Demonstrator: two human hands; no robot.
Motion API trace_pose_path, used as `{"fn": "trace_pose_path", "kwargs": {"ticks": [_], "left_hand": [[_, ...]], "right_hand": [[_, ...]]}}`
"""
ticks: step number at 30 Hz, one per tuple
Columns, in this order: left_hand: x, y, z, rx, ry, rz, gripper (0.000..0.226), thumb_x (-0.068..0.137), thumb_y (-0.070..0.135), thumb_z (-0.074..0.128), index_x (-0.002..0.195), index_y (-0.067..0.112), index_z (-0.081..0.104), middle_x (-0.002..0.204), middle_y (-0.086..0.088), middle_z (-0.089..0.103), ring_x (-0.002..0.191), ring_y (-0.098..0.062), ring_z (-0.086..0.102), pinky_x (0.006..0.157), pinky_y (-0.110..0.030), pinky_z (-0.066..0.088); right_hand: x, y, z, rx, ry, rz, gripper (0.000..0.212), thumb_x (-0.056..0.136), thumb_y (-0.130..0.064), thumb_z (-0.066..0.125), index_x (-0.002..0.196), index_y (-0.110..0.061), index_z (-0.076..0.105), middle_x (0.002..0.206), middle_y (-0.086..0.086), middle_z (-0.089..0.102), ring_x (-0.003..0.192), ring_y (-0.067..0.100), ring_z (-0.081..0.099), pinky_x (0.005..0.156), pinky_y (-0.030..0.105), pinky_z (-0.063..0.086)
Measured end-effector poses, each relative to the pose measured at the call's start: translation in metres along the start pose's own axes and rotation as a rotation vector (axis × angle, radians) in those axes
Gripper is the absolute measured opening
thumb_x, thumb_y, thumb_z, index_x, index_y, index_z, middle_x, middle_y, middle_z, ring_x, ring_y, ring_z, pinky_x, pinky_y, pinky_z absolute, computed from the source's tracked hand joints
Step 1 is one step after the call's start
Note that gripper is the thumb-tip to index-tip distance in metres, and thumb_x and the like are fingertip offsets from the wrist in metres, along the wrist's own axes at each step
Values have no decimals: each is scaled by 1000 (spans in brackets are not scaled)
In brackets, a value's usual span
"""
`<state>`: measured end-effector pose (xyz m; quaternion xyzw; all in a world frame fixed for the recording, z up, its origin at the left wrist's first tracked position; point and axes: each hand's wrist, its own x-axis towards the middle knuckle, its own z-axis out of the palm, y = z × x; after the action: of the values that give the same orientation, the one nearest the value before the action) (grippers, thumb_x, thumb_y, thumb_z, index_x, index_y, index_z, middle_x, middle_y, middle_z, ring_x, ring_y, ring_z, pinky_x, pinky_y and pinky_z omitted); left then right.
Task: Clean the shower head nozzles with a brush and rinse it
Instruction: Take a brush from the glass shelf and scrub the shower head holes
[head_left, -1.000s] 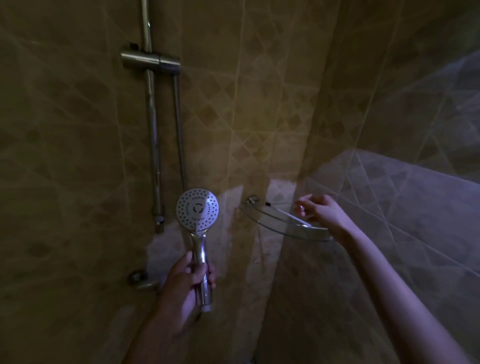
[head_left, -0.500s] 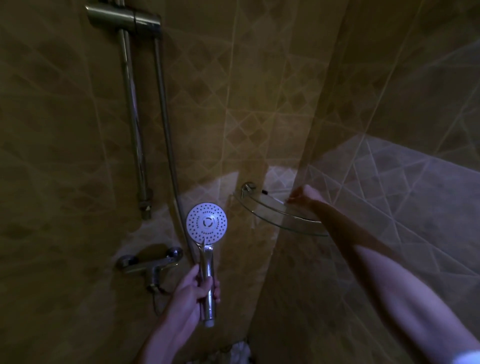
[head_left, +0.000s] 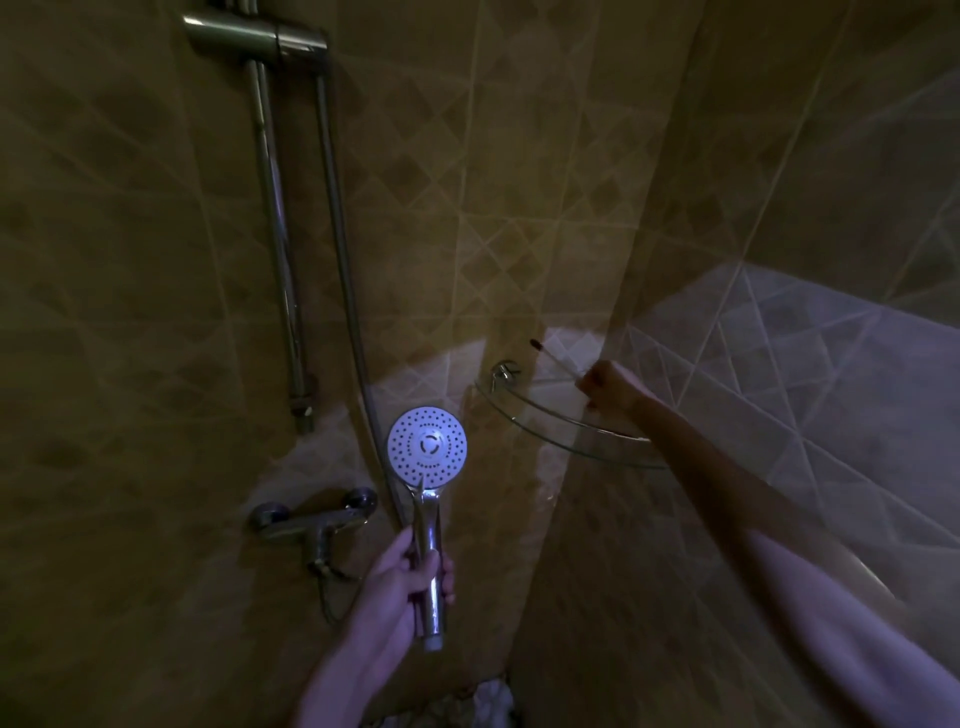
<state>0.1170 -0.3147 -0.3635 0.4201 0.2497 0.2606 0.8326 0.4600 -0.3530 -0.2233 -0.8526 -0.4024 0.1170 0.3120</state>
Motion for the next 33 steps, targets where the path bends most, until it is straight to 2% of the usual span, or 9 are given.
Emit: {"fn": "trace_pose_path", "kwargs": {"ticks": [4, 7, 9, 13, 16, 19, 23, 29, 33], "left_hand": [[-14, 6, 9, -35, 19, -25, 31, 87, -9, 51, 109, 8, 62, 71, -14, 61, 59, -21, 57, 52, -32, 49], [-25, 6, 13, 5, 2, -30, 28, 90, -10, 46, 113, 1, 57, 73, -15, 54, 59, -22, 51, 52, -32, 43], [-33, 5, 13, 37, -8, -48, 25, 90, -10, 45, 111, -1, 55, 71, -14, 51, 57, -22, 49, 51, -30, 41], [-51, -6, 8, 61, -17, -96, 12, 94, 2, 52, 105, 2, 57, 66, -9, 52, 52, -18, 48, 47, -27, 39], [-62, -22, 0, 97, 7, -146, 9, 96, 17, 55, 98, 8, 56, 63, -7, 52, 47, -16, 47, 41, -23, 37], [-74, -38, -10, 147, -5, -192, 10, 98, 20, 52, 93, 11, 54, 60, -6, 51, 44, -14, 46, 38, -20, 35], [-91, -58, -20, 141, -62, -288, 10, 98, 20, 52, 90, 14, 51, 57, -3, 52, 42, -11, 44, 37, -17, 32], [-103, -88, -36, 255, -107, -342, 18, 97, 26, 53, 84, 15, 49, 54, -1, 50, 38, -10, 41, 35, -17, 30], [-113, -99, -39, 327, -107, -336, 19, 97, 29, 54, 82, 16, 51, 56, -2, 49, 39, -11, 38, 38, -17, 28]], "right_hand": [[-38, -15, -7, 145, 60, -94, 11, 92, -19, 63, 87, -10, 59, 67, 2, 59, 48, 4, 56, 46, 19, 44], [-88, -21, 4, 482, -52, -46, 11, 92, -21, 62, 84, -13, 59, 62, -4, 57, 47, 4, 52, 43, 15, 42], [-127, -23, 14, 560, -51, -71, 17, 94, -24, 59, 90, -7, 62, 61, -4, 56, 48, 3, 52, 44, 14, 42], [-197, -15, 40, 611, -78, -46, 27, 94, -27, 56, 99, -3, 69, 70, 4, 57, 53, 6, 53, 46, 19, 42], [-239, -4, 74, 641, -101, 35, 24, 94, -27, 57, 86, -15, 75, 61, 4, 55, 49, 8, 47, 43, 18, 35], [-269, 7, 113, 661, -83, 112, 22, 91, -23, 60, 77, -16, 76, 60, 2, 52, 51, 6, 44, 45, 17, 35], [-297, 22, 148, 726, -64, 206, 17, 92, -22, 61, 81, -14, 71, 65, 2, 54, 52, 7, 48, 45, 18, 37], [-317, 33, 180, 656, -28, 306, 19, 95, -32, 57, 82, -20, 66, 65, 6, 68, 46, 10, 48, 41, 18, 34], [-315, 51, 183, 143, 105, 239, 35, 95, -44, 52, 84, -18, 73, 63, -4, 66, 60, 9, 58, 59, 29, 45]]}}
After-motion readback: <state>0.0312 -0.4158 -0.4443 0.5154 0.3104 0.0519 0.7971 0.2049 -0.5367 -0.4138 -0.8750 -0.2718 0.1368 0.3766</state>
